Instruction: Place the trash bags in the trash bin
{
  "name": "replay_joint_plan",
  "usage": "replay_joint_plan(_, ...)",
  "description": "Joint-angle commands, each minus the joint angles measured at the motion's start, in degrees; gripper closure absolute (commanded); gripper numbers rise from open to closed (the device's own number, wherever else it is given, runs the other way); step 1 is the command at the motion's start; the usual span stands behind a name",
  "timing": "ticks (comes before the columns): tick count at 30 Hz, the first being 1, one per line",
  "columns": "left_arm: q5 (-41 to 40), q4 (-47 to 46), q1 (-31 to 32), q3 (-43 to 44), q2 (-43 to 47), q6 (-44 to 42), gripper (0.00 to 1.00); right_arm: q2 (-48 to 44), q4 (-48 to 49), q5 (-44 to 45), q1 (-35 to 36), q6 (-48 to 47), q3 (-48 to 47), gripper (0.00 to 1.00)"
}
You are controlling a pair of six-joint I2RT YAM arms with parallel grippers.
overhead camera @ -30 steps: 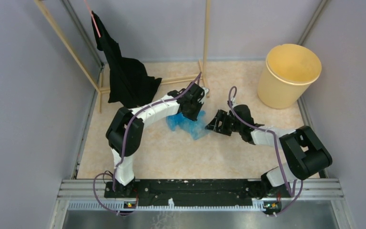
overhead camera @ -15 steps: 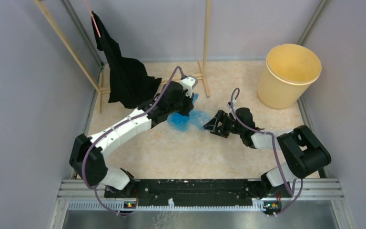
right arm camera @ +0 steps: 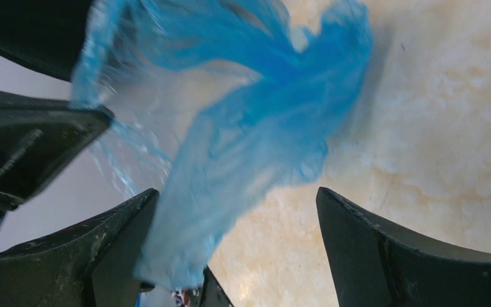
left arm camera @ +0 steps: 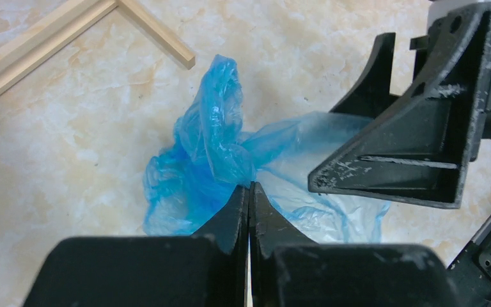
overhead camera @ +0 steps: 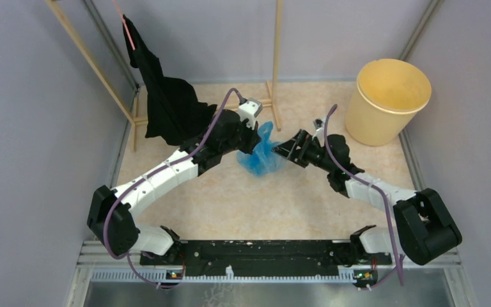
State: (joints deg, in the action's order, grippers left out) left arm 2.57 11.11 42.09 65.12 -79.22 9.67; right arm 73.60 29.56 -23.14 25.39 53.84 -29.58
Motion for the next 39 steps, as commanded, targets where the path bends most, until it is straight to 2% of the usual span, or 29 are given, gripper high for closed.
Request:
replay_joint_plan(1, 2.5, -4.6, 0.0, -1.3, 2.7, -0.9, 1.0, 3.0, -0.6, 0.5, 0.4, -1.4, -3.3, 0.21)
replay_joint_plan(5, -0.1, -4.4, 0.0, -1.5, 2.7, -0.8, 1.0, 5.4, 0.3, 1.9, 0.6, -1.1, -2.7, 0.41)
replay_joint_plan(7, -5.1, -3.3, -0.1, -1.4, 2.5, 0.5, 1.0, 5.3, -2.8, 5.1, 0.5, -2.5, -2.6, 0.5)
replay_joint_plan(10, -13.0, -2.4, -0.1, -1.7, 2.2, 2.3, 1.0, 5.5, -9.4, 8.6, 0.3, -5.3, -4.2, 0.74)
replay_joint_plan(12, -15.3, -1.6, -0.1, -1.4, 1.8, 2.4, 1.0, 6.2, -12.1, 8.9, -0.2, -6.5, -5.5, 0.84)
replay_joint_plan(17, -17.0, -2.0, -0.1, -2.1, 2.2, 2.5, 1.0, 4.4, -13.4, 7.6, -0.5, -7.7, -6.5, 0.86)
replay_joint_plan(22, -20.6, -3.0, -0.1, -3.4, 4.5, 2.2, 1.0, -2.1, -22.3, 12.2, -0.6, -12.0, -10.2, 0.87)
replay_joint_plan(25, -21.0, -5.6, -0.1, -5.5, 7.5, 2.2, 1.0, -6.6, -26.5, 14.1, -0.6, -14.4, -12.3, 0.87)
replay_joint_plan(29, -20.9, -9.7, -0.1, -9.0, 11.9, 2.2, 1.0, -10.6, -27.0, 14.3, -0.6, -15.7, -11.8, 0.87)
replay_joint_plan(35, -20.4, -9.7, -0.1, -8.8, 11.0, 2.3, 1.0, -6.0, -25.7, 13.1, -0.6, -13.4, -8.2, 0.88)
replay_joint_plan(39, -20.2, -10.5, -0.4, -8.0, 7.4, 2.7, 1.0, 2.2, -28.4, 12.0, -0.8, -14.6, -14.5, 0.89)
